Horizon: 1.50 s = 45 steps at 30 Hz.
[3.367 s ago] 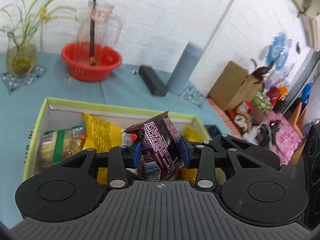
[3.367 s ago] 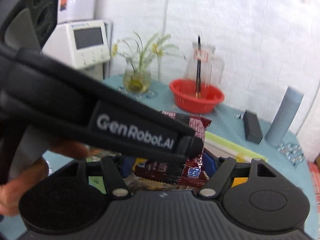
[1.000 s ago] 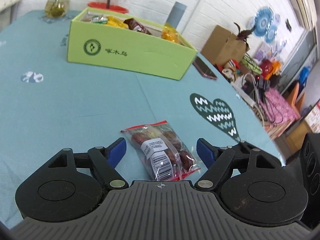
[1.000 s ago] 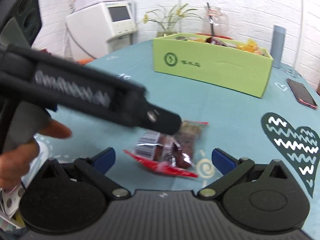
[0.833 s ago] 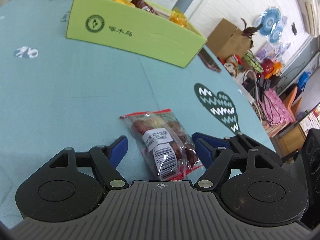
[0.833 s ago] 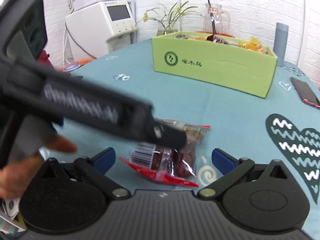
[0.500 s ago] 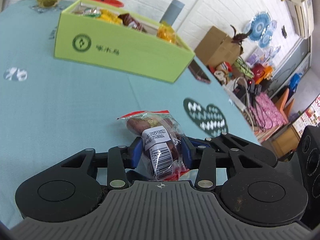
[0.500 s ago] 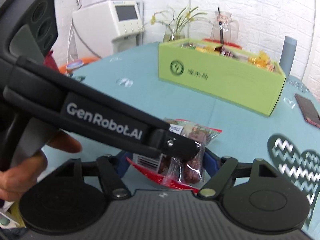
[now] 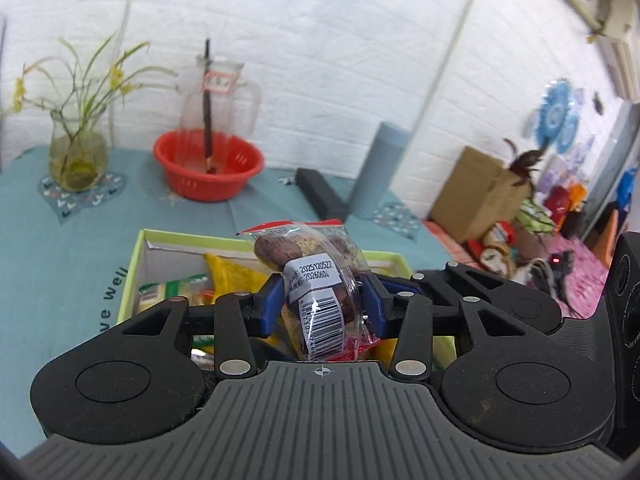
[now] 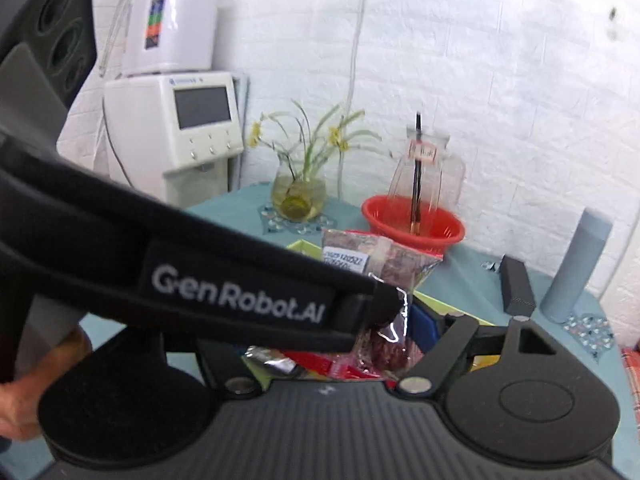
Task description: Organize snacks
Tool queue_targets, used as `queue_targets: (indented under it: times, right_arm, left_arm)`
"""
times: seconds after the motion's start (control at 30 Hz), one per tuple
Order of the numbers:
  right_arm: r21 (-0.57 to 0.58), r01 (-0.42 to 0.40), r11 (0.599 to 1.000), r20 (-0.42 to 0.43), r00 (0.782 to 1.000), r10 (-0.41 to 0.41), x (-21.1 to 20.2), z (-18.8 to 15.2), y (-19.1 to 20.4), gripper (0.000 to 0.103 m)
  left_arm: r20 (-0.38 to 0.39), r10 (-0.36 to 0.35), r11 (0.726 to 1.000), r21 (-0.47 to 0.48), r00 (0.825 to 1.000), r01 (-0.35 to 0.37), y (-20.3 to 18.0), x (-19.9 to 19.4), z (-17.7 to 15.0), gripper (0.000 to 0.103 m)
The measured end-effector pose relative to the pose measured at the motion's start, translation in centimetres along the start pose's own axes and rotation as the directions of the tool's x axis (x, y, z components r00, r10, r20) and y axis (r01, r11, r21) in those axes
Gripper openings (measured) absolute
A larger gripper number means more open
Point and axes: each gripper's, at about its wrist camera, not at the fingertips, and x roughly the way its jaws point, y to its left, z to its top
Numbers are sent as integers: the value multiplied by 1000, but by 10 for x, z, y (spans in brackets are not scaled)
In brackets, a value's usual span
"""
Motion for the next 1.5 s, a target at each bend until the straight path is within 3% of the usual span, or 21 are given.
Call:
queue_targets:
  times: [0.1,0.2,0.37,0.47,0.57,0.67,0.87,1.03,1.17,1.33,1.43,1.5]
  right_arm:
    - [19,-12,1000,-95,995,14,39,-10,-16,79]
    - [12,-17,1000,-107,994,19,53,-19,-19,89]
    - [29,-20,999,-106,994,23,51,-23,-19,93]
    - [52,-12,999,-105,994,17,46,-22,-20,93]
    - [71,-4,997,-73,997,9,29,-19,-20,93]
    - [66,21,998,-25,1000,-19,-3,-13,-18,93]
    - [119,104,987,59,992,-112,-90,-31,-6,93]
    - [184,151,971,57,985,-164,-157,-83,23,93]
    - [266,216,940,-10,975,-222,-199,-136,51,93]
    - [367,327,871,-30,940,-340,-257,-200,94,93]
    - [398,418,817,-36,897,-441,-290,-217,125,93]
    - [384,459,801,-18,871,-491,-310,-223,148,93]
  left_arm:
    - [-60,14,999,-40,998,-16,18,41,-5,27]
    - [-41,17,996,-90,999,-21,34,60,-17,56]
    - [-23,18,997,-69,1000,-20,32,57,-19,59]
    - [-6,22,998,-66,1000,-22,28,49,-17,66]
    - [45,5,998,-59,999,-3,19,29,-15,66]
    - [130,11,1000,-26,991,-8,5,-5,-14,73]
    - [304,3,1000,27,953,-12,-28,-100,-32,92]
    - [358,43,996,54,933,-67,-54,-167,-93,92]
    - [322,71,995,43,944,-90,-67,-203,-163,92]
    - [231,61,997,39,971,-72,-74,-232,-243,92]
    - [185,97,995,19,978,-103,-80,-244,-276,92]
    - [188,101,994,25,977,-108,-86,-256,-295,92]
